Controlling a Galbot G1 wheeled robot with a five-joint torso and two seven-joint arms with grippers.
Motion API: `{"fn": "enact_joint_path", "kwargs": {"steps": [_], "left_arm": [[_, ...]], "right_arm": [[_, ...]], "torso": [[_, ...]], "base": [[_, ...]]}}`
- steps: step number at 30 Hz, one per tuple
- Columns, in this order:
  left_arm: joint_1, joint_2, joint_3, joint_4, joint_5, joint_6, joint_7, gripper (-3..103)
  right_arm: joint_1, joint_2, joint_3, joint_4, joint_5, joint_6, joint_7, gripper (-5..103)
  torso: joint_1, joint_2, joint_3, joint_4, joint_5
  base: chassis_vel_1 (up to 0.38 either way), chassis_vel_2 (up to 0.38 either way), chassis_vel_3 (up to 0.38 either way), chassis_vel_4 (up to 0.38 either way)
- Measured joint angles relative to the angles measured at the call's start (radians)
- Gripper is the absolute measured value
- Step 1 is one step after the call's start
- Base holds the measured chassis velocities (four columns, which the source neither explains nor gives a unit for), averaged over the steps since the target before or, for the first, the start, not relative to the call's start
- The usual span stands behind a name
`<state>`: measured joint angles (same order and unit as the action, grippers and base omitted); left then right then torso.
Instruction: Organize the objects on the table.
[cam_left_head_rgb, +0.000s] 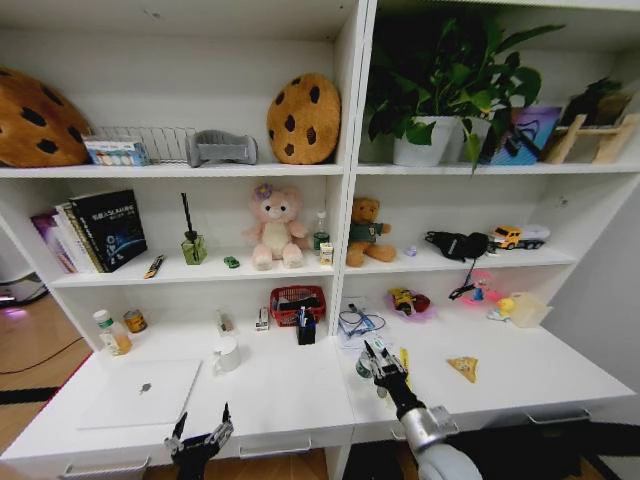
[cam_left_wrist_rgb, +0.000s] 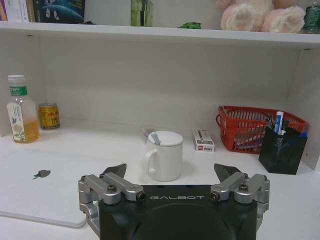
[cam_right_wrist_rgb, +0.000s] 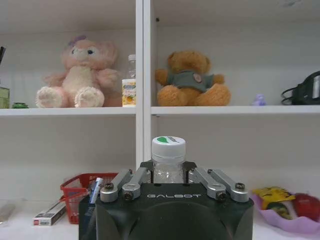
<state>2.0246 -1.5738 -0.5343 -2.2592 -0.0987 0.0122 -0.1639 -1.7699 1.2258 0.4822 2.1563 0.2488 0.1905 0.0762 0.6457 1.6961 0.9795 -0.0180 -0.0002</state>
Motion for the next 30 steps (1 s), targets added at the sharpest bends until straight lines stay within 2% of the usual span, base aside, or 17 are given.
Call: {"fn": "enact_joint_path", "kwargs": {"steps": [6, 9, 10, 12, 13, 15, 16, 18, 22, 23, 28, 30], "left_arm": [[-0.018, 0.004, 0.013, 0.007, 0.000, -0.001, 0.000, 99], [-0.028, 0.015, 0.014, 0.010, -0.006, -0.001, -0.001, 99], [-0.028, 0.015, 0.014, 0.010, -0.006, -0.001, -0.001, 99], [-0.033, 0.022, 0.009, 0.008, -0.015, 0.000, -0.004, 99], [-0.033, 0.022, 0.009, 0.008, -0.015, 0.000, -0.004, 99], [-0.035, 0.025, 0.003, 0.005, -0.021, 0.001, -0.006, 99], [-0.035, 0.025, 0.003, 0.005, -0.021, 0.001, -0.006, 99], [-0.035, 0.029, -0.001, 0.003, -0.028, 0.002, -0.007, 99], [-0.035, 0.030, -0.001, 0.003, -0.029, 0.002, -0.007, 99], [-0.034, 0.030, 0.000, 0.004, -0.029, 0.002, -0.007, 99], [-0.033, 0.030, 0.002, 0.007, -0.025, 0.002, -0.007, 99], [-0.032, 0.029, 0.002, 0.010, -0.024, 0.003, -0.007, 99]], "right_arm": [[-0.161, 0.024, 0.094, 0.079, -0.027, 0.046, 0.007, 27], [-0.275, 0.024, 0.118, 0.074, -0.065, 0.125, 0.011, 27], [-0.275, 0.024, 0.118, 0.074, -0.065, 0.125, 0.011, 27], [-0.367, 0.029, 0.129, 0.059, -0.093, 0.192, 0.006, 27], [-0.367, 0.029, 0.129, 0.059, -0.093, 0.192, 0.006, 27], [-0.425, 0.043, 0.138, 0.029, -0.121, 0.256, -0.005, 27], [-0.425, 0.043, 0.138, 0.029, -0.121, 0.256, -0.005, 27], [-0.497, 0.061, 0.140, -0.057, -0.155, 0.357, -0.017, 27], [-0.513, 0.072, 0.138, -0.138, -0.181, 0.410, -0.019, 27], [-0.516, 0.076, 0.125, -0.221, -0.204, 0.447, -0.017, 27], [-0.476, 0.076, 0.105, -0.358, -0.210, 0.478, -0.015, 27], [-0.442, 0.073, 0.093, -0.425, -0.184, 0.475, -0.016, 27]], "torso": [[0.000, 0.000, 0.000, 0.0002, 0.0000], [0.000, 0.000, 0.000, 0.0005, 0.0002], [0.000, 0.000, 0.000, 0.0005, 0.0002], [0.000, 0.000, 0.000, 0.0003, 0.0001], [0.000, 0.000, 0.000, 0.0003, 0.0001], [0.000, 0.000, 0.000, 0.0001, 0.0000], [0.000, 0.000, 0.000, 0.0001, 0.0000], [0.000, 0.000, 0.000, 0.0002, -0.0001], [0.000, 0.000, 0.000, 0.0002, 0.0001], [0.000, 0.000, 0.000, 0.0002, 0.0002], [0.000, 0.000, 0.000, 0.0003, 0.0002], [0.000, 0.000, 0.000, 0.0002, 0.0002]], "base": [[0.000, 0.000, 0.000, 0.000], [0.000, 0.000, 0.000, 0.000], [0.000, 0.000, 0.000, 0.000], [0.000, 0.000, 0.000, 0.000], [0.000, 0.000, 0.000, 0.000], [0.000, 0.000, 0.000, 0.000], [0.000, 0.000, 0.000, 0.000], [0.000, 0.000, 0.000, 0.000], [0.000, 0.000, 0.000, 0.000], [0.000, 0.000, 0.000, 0.000], [0.000, 0.000, 0.000, 0.000], [0.000, 0.000, 0.000, 0.000]]}}
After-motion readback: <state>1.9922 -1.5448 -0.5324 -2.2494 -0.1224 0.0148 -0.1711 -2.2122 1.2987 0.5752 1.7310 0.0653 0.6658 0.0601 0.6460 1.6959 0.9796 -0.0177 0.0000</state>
